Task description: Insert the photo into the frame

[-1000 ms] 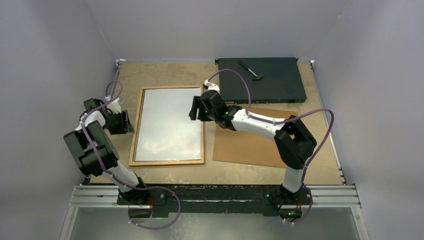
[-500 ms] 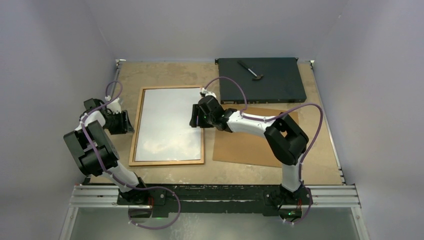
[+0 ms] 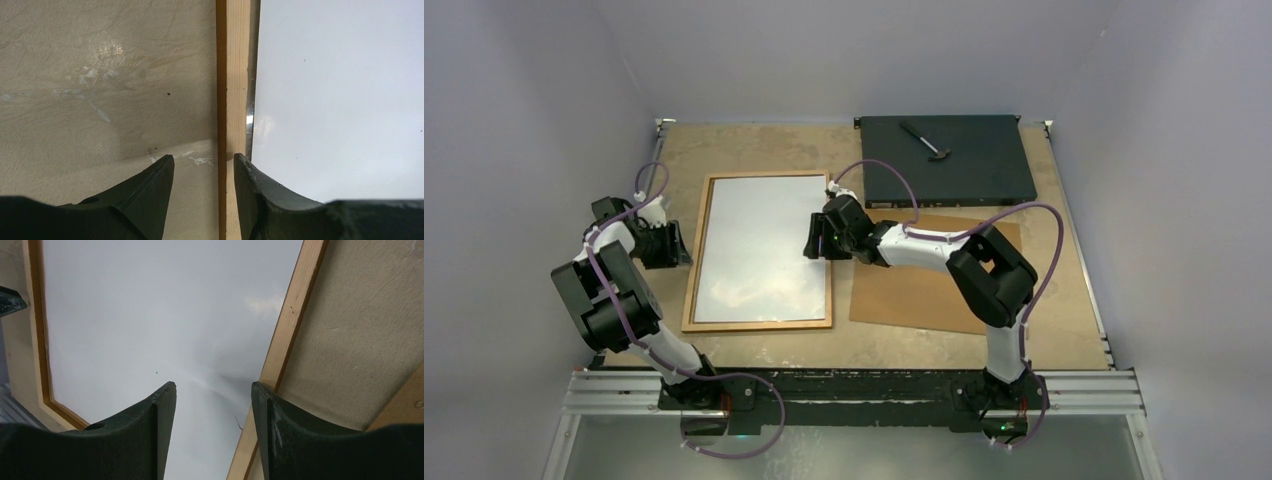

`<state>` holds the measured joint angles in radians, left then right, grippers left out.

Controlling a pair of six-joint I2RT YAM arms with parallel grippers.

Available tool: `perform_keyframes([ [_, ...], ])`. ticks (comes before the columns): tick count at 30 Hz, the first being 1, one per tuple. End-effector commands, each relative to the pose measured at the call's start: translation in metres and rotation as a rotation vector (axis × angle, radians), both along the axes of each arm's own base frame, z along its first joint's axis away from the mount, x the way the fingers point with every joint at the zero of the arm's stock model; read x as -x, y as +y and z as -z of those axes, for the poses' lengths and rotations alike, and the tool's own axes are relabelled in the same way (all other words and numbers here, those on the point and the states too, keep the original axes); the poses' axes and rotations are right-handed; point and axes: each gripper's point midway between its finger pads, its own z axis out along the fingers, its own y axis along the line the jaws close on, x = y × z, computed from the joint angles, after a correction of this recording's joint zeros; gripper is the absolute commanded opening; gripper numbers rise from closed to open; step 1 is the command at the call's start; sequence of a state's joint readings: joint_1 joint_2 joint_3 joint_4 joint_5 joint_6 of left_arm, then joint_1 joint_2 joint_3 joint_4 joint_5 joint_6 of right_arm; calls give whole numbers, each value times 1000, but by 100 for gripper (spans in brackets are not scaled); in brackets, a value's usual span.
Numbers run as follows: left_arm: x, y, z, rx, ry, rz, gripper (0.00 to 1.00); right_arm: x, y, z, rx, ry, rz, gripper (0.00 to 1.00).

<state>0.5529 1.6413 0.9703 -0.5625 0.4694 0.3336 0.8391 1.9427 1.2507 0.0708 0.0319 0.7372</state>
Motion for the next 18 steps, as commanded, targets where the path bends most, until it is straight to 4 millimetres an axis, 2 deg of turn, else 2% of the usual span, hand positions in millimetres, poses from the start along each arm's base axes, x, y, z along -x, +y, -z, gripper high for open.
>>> perform_keyframes([
  [1,-11,0,-13,-10,-63,16,46,3,3,8,-13,26,-12,60],
  [12,-11,1,-14,-16,-63,19,46,-5,11,1,-30,10,-12,60],
  [15,-11,1,-15,-18,-63,20,46,-10,11,-12,-33,-21,-9,60],
  [18,-10,0,-15,-15,-63,23,46,-26,6,-35,-48,-74,9,61],
])
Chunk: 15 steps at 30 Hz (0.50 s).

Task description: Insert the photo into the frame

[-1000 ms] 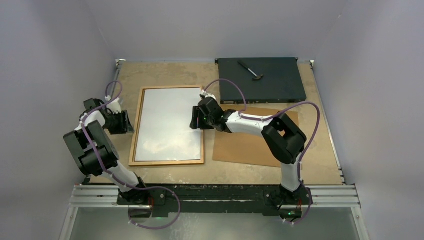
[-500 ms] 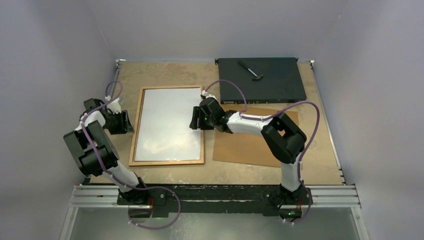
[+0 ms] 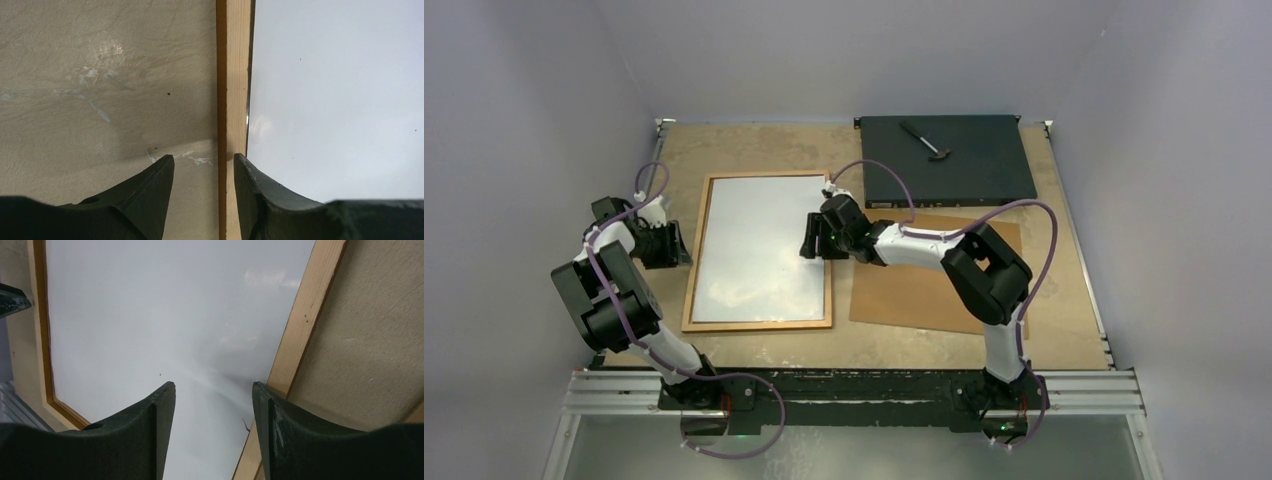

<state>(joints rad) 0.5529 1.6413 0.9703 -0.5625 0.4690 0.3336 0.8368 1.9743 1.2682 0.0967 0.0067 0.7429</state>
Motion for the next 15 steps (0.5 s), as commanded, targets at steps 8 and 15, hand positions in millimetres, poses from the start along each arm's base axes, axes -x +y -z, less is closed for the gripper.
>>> perform_keyframes([
  [8,-11,0,-13,-8,-62,20,46,-108,-15,-70,81,-247,124,67],
  [15,-11,0,-6,-6,-47,25,46,-161,-9,-66,96,-299,153,66],
])
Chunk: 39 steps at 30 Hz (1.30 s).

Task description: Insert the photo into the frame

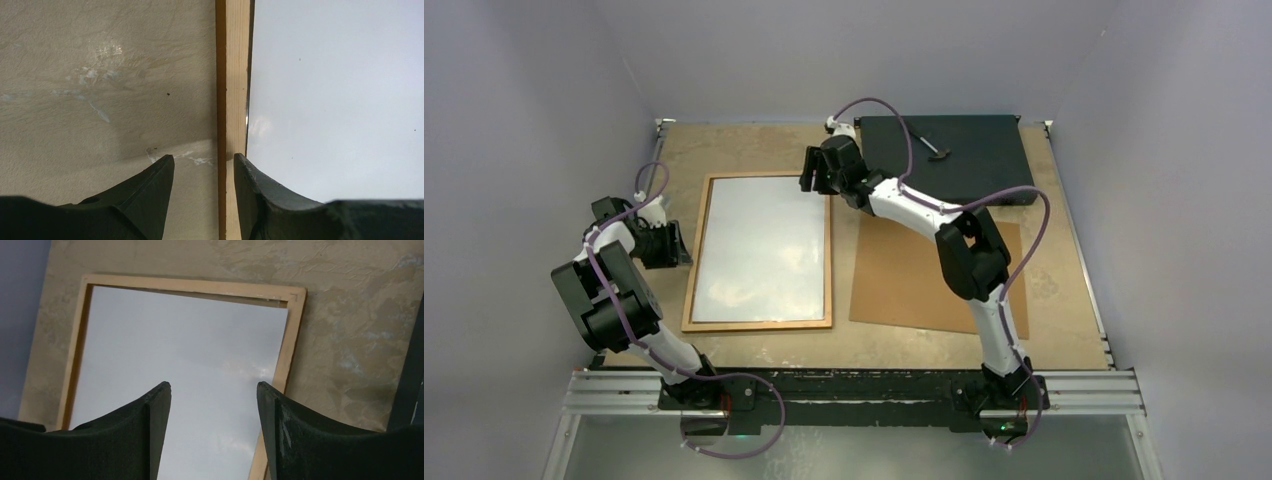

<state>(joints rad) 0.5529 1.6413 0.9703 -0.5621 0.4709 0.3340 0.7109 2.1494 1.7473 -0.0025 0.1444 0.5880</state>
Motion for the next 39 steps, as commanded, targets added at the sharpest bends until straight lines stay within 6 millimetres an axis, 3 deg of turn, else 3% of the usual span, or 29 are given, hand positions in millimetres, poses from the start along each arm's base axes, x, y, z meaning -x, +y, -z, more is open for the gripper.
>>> perform_keyframes([
  [1,-11,1,-5,-7,-44,24,46,-22,-7,21,85,-7,22,66],
  [11,-9,3,-2,-17,-33,27,46,-37,6,57,90,23,12,65],
  [32,-11,5,0,-18,-25,27,46,-48,13,78,53,60,-11,64],
  [34,-12,5,1,-20,-24,27,46,-51,7,70,63,39,21,63],
  [39,-11,6,2,-21,-21,27,45,-55,-8,5,24,-100,98,64],
])
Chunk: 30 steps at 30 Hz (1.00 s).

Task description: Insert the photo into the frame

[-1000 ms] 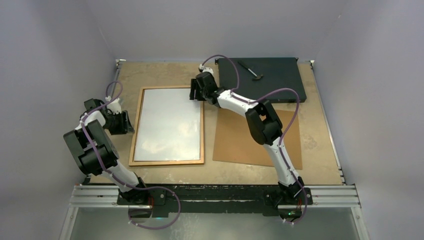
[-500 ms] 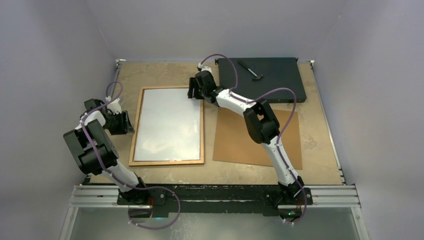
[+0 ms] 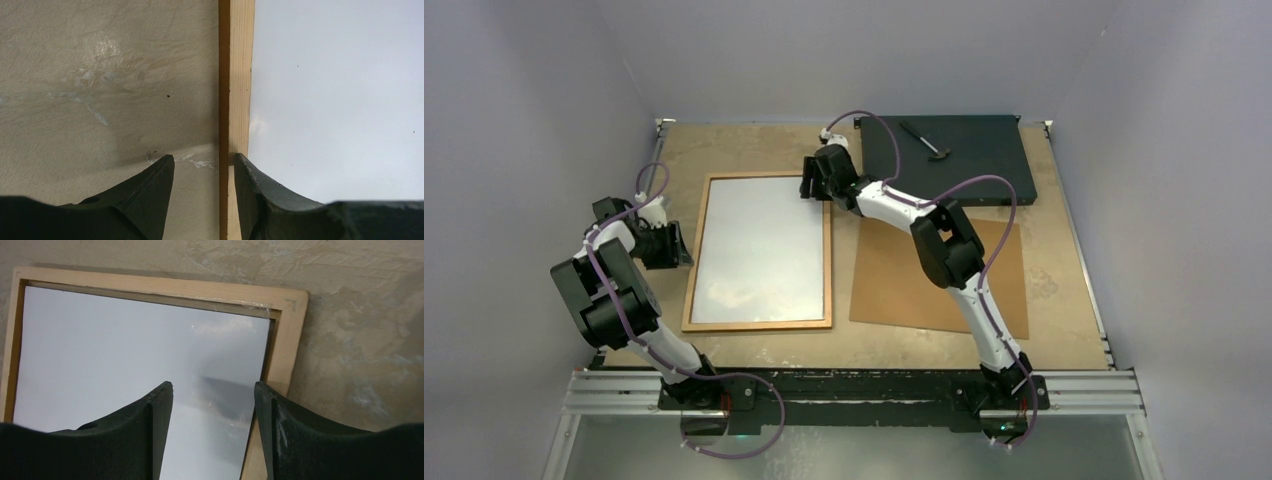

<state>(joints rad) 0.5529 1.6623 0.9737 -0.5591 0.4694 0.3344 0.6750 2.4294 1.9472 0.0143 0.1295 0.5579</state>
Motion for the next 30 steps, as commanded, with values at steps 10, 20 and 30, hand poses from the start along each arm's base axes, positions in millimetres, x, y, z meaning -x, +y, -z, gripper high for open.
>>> perform_keyframes([
  [10,-11,6,-3,-28,-33,25,46,16,39,-103,-71,-206,-23,70],
  [20,-11,8,-4,-42,-33,32,45,-5,39,-38,45,-166,-19,71],
  [30,-10,8,-4,-43,-29,28,45,-1,26,-10,37,-98,-28,69],
])
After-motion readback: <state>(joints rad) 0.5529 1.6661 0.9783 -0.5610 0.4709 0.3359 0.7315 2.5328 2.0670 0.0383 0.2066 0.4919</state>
